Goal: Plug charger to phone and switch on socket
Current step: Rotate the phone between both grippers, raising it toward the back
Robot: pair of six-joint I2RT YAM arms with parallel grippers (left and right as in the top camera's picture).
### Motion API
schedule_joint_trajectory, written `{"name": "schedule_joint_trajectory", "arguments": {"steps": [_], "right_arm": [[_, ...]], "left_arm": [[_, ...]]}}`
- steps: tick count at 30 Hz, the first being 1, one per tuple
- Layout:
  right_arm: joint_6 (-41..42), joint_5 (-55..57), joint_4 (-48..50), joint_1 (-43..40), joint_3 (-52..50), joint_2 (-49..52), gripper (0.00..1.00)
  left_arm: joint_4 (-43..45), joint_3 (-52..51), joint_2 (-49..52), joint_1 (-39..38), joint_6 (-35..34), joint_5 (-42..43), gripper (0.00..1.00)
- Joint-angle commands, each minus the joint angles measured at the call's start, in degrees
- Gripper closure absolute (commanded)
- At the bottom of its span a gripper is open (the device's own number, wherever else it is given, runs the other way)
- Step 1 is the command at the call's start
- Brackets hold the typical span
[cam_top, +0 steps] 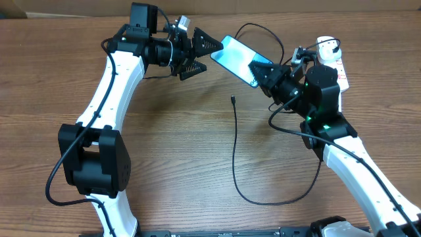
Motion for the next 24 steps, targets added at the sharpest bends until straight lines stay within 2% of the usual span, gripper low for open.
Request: {"name": "schedule_joint_trajectory", "arguments": {"steps": [1, 8, 17, 24], "right_arm": [[4.81, 1.03, 4.02, 0.94, 0.59, 2.08, 0.96], [6.71, 3.69, 7.50, 2.40, 0.59, 4.37, 0.96], [13.84, 7.56, 13.46, 6.45, 0.59, 8.26, 0.96], [14.86, 9.20, 13.42, 9.11, 0.59, 8.81, 0.96]], "left_arm": [[0.33, 1.22, -2.14, 0.33, 0.85, 4.09, 0.02], [0.35, 1.22, -2.14, 0.28, -0.13, 4.09, 0.04], [0.33, 1.22, -2.14, -0.24, -2.78, 1.36, 0.20], [2.58, 1.22, -2.14, -0.35, -5.88, -0.87, 0.30]]}}
